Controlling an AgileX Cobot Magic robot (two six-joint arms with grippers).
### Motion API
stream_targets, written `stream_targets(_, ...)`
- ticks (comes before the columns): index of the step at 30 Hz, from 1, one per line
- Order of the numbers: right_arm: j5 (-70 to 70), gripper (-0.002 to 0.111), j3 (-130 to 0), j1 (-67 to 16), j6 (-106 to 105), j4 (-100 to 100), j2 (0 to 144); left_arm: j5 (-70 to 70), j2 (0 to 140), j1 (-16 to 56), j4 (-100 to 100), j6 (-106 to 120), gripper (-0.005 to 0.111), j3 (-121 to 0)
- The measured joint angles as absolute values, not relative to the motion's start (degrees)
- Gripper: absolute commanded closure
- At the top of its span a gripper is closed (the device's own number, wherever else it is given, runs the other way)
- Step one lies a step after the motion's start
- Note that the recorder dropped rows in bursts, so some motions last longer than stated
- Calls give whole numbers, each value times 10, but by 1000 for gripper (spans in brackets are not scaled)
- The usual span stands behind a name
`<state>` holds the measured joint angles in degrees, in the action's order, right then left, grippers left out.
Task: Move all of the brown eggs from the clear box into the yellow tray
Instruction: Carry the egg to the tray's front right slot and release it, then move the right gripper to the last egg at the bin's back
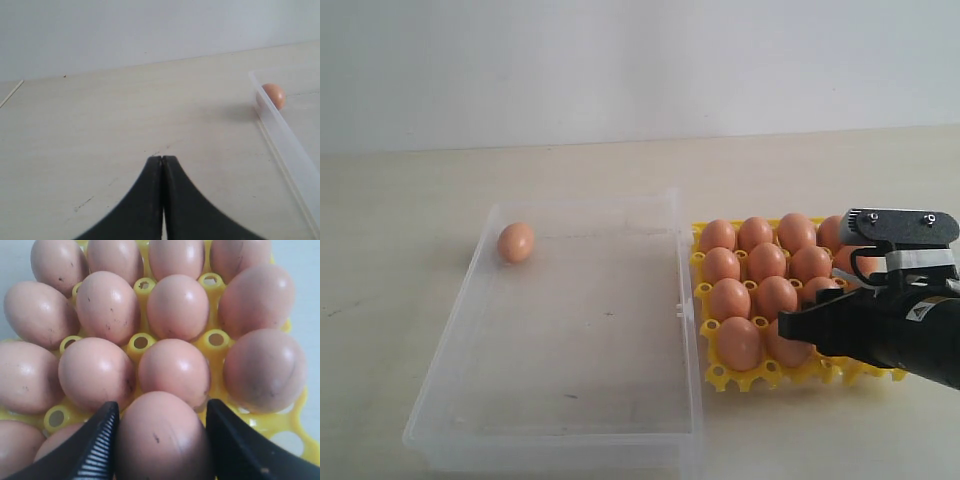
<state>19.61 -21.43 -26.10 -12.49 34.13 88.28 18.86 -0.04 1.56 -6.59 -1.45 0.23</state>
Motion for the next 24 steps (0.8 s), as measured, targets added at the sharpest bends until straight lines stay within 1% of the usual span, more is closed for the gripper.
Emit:
stream_targets(3,194,59,-214,-260,-125,341,883,189,0,16,-66,-15,107,2)
stream_targets(8,186,56,-214,-260,-125,339,872,189,0,16,-66,-15,107,2)
stream_targets(13,182,47,-214,-260,-127,339,865,189,0,16,-66,-15,107,2)
stream_targets(24,182,47,-214,-260,-134,338,865,189,0,16,-66,-15,107,2)
